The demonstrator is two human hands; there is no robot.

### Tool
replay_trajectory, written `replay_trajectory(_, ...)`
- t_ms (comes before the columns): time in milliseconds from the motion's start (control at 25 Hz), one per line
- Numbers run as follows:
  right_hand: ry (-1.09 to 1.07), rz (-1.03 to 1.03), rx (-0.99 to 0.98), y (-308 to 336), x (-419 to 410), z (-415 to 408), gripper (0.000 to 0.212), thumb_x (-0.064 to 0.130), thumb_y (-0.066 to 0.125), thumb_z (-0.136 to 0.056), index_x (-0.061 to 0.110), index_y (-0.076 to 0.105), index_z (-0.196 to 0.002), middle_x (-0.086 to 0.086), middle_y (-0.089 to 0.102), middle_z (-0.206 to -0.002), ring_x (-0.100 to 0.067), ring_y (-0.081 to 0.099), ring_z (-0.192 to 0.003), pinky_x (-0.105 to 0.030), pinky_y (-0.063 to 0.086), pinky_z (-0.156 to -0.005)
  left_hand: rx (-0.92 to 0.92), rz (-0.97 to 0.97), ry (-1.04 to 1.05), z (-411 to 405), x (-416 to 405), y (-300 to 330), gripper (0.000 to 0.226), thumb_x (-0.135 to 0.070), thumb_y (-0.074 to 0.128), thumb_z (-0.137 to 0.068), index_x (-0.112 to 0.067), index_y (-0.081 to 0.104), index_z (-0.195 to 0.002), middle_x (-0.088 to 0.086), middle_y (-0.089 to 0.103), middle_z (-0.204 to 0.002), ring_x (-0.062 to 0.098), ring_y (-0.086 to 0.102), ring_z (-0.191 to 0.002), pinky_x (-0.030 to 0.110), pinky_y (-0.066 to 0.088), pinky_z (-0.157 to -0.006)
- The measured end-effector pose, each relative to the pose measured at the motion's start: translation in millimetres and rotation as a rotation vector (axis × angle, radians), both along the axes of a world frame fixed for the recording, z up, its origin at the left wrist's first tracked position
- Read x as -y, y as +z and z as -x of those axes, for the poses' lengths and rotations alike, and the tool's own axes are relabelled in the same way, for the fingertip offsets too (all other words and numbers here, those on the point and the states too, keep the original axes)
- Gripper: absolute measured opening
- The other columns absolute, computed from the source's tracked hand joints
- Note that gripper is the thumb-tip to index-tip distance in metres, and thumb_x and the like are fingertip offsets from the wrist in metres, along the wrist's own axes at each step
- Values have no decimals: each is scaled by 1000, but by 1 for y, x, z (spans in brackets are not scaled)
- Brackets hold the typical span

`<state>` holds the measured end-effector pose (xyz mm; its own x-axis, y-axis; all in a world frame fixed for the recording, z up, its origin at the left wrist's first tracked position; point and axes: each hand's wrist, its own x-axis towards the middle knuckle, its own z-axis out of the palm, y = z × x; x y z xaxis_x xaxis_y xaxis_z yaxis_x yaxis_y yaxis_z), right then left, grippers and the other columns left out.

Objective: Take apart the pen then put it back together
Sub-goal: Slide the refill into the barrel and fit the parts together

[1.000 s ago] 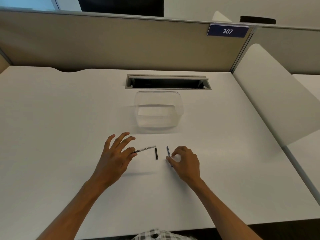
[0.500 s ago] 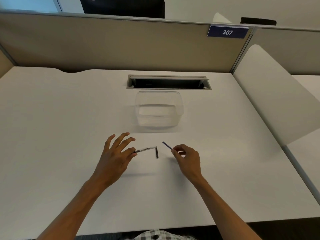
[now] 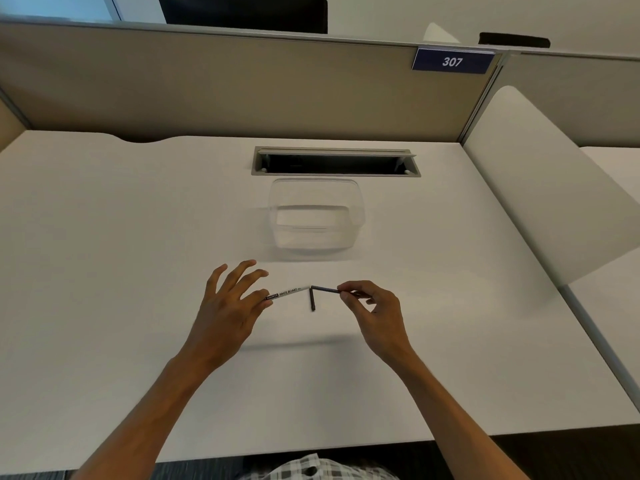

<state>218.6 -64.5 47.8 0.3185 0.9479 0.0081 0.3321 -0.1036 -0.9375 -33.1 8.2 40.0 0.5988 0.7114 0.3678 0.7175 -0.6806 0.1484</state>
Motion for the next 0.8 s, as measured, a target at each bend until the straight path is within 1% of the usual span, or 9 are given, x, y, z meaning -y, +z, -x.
replay_trajectory(240,-6,-17,-20,5,0,-4,12,16,67,-90,27,74,-88,19,74,-90,2,64,-87,-19,40,-78,-1,-18,-5,2,1,3,36,-36,38,-95,-16,69,-93,6,61,-127,26,42,-132,50,25,-110)
replay_trajectory(400,17,-15,-20,8,3,-2,10,17,67,-90,25,74,-90,16,74,-92,2,64,-88,-19,40,-78,-11,-28,-11,1,2,5,37,-36,38,-96,-16,69,-94,5,61,-127,26,42,-132,50,25,-110)
replay_trajectory(480,26,-11,-19,8,4,-1,9,18,67,-90,24,74,-91,16,74,-93,2,64,-90,-16,39,-78,-15,-29,-13,0,3,6,37,-36,38,-96,-16,69,-94,5,61,-127,26,42,-132,50,25,-110)
replay_trajectory(640,41,-21,21,9,7,0,9,18,67,-90,24,73,-92,16,73,-94,3,63,-90,-4,37,-75,-20,-30,-19,0,4,7,37,-36,38,-96,-16,68,-94,5,61,-127,26,41,-133,50,25,-110)
replay_trajectory(680,44,-28,32,9,7,-1,9,17,67,-90,23,73,-93,16,73,-94,3,63,-89,-3,37,-74,-29,-33,-23,0,4,7,36,-36,38,-96,-16,68,-94,5,61,-127,26,41,-133,51,25,-110)
replay_trajectory(800,73,-76,85,12,7,-3,9,14,67,-90,20,74,-93,12,73,-94,0,63,-88,-7,40,-71,-58,-50,-36,-1,5,8,36,-35,38,-96,-15,68,-94,5,60,-127,27,40,-134,51,24,-111)
